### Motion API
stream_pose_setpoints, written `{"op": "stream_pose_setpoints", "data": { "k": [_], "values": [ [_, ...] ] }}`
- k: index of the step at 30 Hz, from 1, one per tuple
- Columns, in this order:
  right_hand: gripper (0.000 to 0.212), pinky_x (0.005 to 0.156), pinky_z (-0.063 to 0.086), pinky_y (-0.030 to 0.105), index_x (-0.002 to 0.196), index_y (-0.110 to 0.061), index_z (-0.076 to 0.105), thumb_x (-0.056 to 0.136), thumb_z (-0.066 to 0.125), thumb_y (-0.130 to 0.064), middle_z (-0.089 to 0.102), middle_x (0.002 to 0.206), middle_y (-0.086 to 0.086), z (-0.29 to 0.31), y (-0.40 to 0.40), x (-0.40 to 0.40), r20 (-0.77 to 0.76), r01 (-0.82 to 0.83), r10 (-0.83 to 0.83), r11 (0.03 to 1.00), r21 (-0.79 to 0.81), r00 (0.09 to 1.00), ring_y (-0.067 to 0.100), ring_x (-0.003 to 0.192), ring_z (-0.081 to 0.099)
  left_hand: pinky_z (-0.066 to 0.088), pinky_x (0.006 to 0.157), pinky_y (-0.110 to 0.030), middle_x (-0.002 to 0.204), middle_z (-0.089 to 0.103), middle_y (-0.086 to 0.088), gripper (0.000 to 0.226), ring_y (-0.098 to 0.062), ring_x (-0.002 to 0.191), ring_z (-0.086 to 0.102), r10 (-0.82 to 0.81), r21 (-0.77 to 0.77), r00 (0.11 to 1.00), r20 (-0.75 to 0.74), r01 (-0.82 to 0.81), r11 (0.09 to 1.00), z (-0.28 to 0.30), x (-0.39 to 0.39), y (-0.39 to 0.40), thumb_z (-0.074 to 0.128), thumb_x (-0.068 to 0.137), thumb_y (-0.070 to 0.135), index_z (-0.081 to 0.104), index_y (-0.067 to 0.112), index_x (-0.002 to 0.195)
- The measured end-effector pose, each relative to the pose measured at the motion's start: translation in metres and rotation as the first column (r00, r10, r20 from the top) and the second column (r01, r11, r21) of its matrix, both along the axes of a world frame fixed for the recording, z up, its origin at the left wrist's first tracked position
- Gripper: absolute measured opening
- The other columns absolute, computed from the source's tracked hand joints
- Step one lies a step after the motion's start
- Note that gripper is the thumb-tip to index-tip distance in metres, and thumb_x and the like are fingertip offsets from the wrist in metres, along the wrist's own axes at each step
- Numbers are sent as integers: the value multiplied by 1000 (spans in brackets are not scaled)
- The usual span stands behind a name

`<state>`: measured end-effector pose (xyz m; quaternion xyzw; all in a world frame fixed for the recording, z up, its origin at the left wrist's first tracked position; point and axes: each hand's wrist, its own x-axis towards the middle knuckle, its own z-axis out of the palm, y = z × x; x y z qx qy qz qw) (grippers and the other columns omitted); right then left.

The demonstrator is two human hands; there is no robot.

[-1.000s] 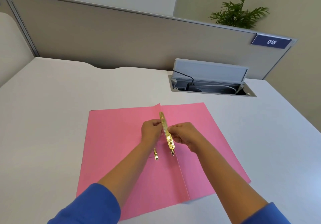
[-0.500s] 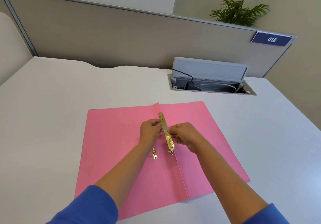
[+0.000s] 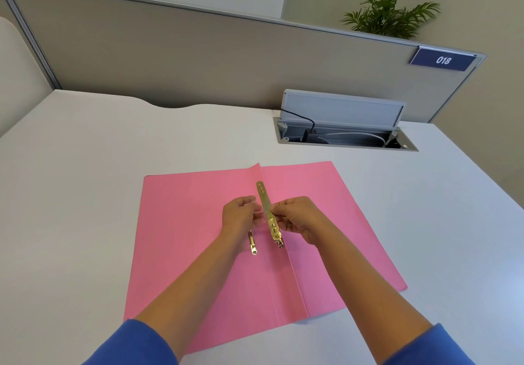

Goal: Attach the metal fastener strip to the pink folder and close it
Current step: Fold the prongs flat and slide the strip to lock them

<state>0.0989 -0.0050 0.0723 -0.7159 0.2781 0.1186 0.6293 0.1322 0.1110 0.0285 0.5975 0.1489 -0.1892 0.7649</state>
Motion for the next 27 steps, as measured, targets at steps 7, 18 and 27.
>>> {"op": "stream_pose_setpoints", "data": {
  "k": [7, 18, 27],
  "values": [
    [11, 51, 50, 16, 76, -1, 66, 85, 63, -7, 60, 65, 8, -2, 4, -4, 18, -17, 17, 1000, -10, 1000, 12, 54, 54, 54, 44, -21, 61, 67, -12, 3, -14, 45, 65, -134, -176, 975, -175, 103, 979, 10, -9, 9, 64, 78, -1, 65, -3, 80],
    [23, 67, 45, 17, 98, -9, 70, 83, 57, 2, 59, 83, 0, -10, -27, -35, -5, -305, 333, 858, -413, 943, 11, 75, 53, 53, 42, -19, 46, 67, -3, 12, -9, 41, 62, -147, -179, 973, -181, 114, 977, 11, -7, 11, 59, 80, -9, 65, 0, 74],
    [19, 69, 47, 16, 95, -11, 74, 78, 68, -7, 65, 81, 1, -24, -15, -42, 48, -346, 427, 789, -507, 903, 11, 74, 55, 51, 39, -19, 44, 66, -3, 14, -8, 38, 61, -138, -170, 977, -164, 110, 979, 14, -8, 9, 58, 79, -10, 63, 0, 72]
  ]
}}
